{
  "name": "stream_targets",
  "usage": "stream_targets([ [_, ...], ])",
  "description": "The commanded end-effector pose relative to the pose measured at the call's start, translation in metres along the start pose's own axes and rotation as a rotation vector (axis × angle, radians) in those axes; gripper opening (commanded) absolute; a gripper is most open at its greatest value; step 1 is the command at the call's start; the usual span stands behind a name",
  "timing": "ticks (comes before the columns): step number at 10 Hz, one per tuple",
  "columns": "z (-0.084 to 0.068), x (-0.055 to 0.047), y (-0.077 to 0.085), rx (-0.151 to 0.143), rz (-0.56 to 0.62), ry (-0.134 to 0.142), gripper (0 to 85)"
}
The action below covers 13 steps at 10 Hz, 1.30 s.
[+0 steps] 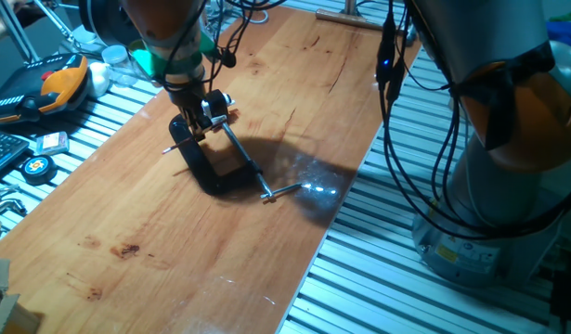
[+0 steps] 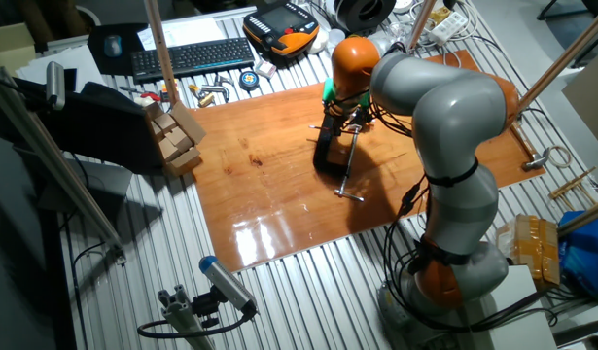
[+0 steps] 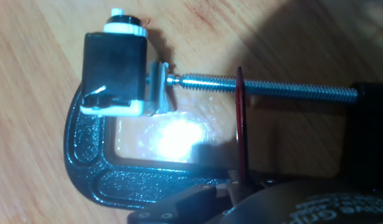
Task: Insert the pencil into the pencil sharpener
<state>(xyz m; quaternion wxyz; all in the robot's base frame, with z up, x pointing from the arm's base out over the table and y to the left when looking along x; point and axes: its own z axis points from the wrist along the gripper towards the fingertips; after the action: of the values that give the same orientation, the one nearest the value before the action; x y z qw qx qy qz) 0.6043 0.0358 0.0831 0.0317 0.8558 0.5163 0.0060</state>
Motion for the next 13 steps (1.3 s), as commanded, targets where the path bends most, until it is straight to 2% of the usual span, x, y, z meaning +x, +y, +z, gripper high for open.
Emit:
stream_targets([
  [1,-0.0009,0.0017,0.0012,0.000,0.001,-0.006,0.0],
  [5,-0.0001,0.0036,0.0026,0.001,0.016,-0.014,0.0],
  [10,-0.0005,0.0038,0.0030,0.007,0.006,-0.006,0.0],
  [12,-0.0005,0.0038,0.0030,0.000,-0.022,-0.008,0.0],
  [13,-0.0005,0.0038,0.0030,0.020,-0.025,0.000,0.0],
])
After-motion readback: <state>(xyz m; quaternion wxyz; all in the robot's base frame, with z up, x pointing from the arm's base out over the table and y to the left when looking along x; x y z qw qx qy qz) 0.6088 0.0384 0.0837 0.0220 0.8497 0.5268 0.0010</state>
